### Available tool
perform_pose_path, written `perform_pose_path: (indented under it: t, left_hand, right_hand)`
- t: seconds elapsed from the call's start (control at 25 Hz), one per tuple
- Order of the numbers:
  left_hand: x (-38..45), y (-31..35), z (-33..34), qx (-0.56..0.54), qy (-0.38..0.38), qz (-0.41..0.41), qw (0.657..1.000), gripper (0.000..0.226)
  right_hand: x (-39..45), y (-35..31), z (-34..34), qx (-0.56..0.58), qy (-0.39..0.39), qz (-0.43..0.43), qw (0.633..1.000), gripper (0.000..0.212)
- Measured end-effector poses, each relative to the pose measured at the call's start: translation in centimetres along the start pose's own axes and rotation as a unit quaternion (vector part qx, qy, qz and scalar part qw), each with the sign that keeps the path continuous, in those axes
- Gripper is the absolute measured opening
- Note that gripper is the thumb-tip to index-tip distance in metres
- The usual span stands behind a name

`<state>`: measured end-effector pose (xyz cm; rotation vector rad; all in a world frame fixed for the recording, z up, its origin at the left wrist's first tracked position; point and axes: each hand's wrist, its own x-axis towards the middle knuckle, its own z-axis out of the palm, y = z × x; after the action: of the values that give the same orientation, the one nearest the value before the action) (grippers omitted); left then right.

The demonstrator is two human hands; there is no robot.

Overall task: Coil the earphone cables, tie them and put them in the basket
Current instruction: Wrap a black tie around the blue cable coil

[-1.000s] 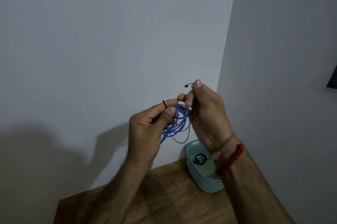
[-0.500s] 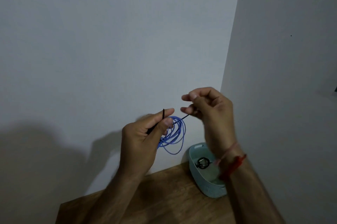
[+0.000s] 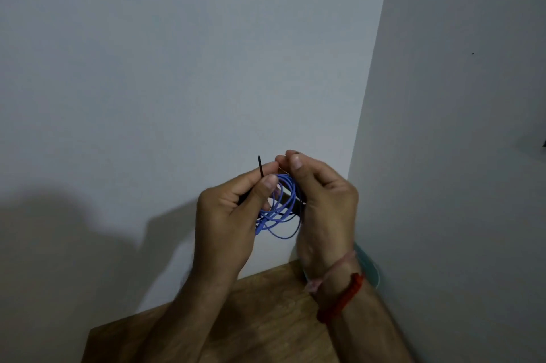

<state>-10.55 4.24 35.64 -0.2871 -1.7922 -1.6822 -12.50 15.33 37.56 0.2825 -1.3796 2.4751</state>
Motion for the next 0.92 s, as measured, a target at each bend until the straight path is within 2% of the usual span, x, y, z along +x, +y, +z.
perform_pose_path:
  t: [0.04,0.16,0.32,0.4,0.48,0.68,0.92]
  left_hand:
    - [0.2,0.3,-0.1,0.013,0.002,0.011,1.0,0.024]
    - [1.7,1.3,-0.7,0.044,0.002,0.023,0.999,0.034]
    - [5.7,2.1,-0.7,0.035,0.026,0.001,0.999,0.009]
    - [6.8,2.6,-0.3,0.02,0.031,0.007,0.999,0.007]
    - [6.8,2.9,0.1,-0.007,0.031,0.008,0.999,0.008]
    - [5.8,3.0,1.0,-0.086,0.03,-0.029,0.995,0.01]
    - [6.0,4.5,1.7,-0.096,0.046,-0.05,0.993,0.01]
  right_hand:
    - [-0.3,0.4,0.4,0.04,0.016,0.021,0.999,0.024]
    - [0.3,0.5,1.7,0.131,0.02,0.076,0.988,0.012]
    - [2.4,0.2,3.5,0.227,0.002,0.102,0.969,0.027]
    - [3.4,-0.3,3.8,0.249,-0.014,0.101,0.963,0.019]
    - [3.9,-0.8,3.6,0.249,-0.008,0.099,0.963,0.011]
    - [3.3,-1.7,4.1,0.215,0.042,0.066,0.973,0.01]
    - [2.6,-2.7,4.6,0.213,0.054,0.037,0.975,0.012]
